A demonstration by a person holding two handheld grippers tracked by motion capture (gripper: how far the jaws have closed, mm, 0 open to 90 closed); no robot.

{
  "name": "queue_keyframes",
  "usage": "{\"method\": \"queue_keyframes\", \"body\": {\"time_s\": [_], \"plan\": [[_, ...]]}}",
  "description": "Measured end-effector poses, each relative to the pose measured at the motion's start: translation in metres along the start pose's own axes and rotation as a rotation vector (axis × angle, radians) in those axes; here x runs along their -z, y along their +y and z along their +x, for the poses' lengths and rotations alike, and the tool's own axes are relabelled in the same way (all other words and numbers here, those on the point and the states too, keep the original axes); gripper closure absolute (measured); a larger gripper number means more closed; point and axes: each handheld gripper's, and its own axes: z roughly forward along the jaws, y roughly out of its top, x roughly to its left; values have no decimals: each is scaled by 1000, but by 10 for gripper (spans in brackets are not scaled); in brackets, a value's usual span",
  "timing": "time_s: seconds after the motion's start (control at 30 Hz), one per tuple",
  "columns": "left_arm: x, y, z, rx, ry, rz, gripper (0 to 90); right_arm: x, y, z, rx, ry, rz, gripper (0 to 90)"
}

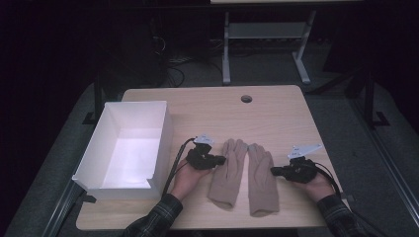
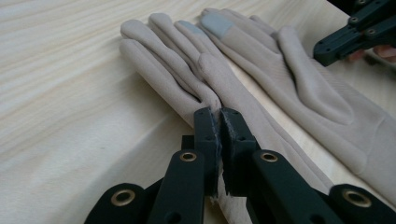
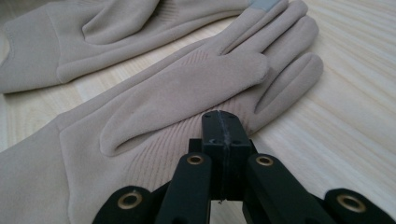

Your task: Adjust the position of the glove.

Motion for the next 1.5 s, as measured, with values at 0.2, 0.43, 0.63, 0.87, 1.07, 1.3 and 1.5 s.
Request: {"method": "queue_keyframes", "body": {"time_s": [0.2,0.43,0.63,0.87,1.07,1.3,1.5], "plan": [[3,-1,-7,-3,-30,-1,856,-4,2,6,17,18,7,899],[8,2,-9,4,-56,-15,856,-11,7,14,32,44,10,899],[16,5,-9,14,-75,-31,856,-18,13,21,40,52,16,899],[21,10,-12,17,-106,-56,856,-30,21,28,62,67,17,899],[19,13,-16,28,-129,-65,856,-36,27,31,75,67,17,899],[14,16,-20,24,-142,-58,855,-45,35,38,86,79,22,899],[5,19,-25,14,-150,-44,856,-50,40,42,93,83,26,900]]}}
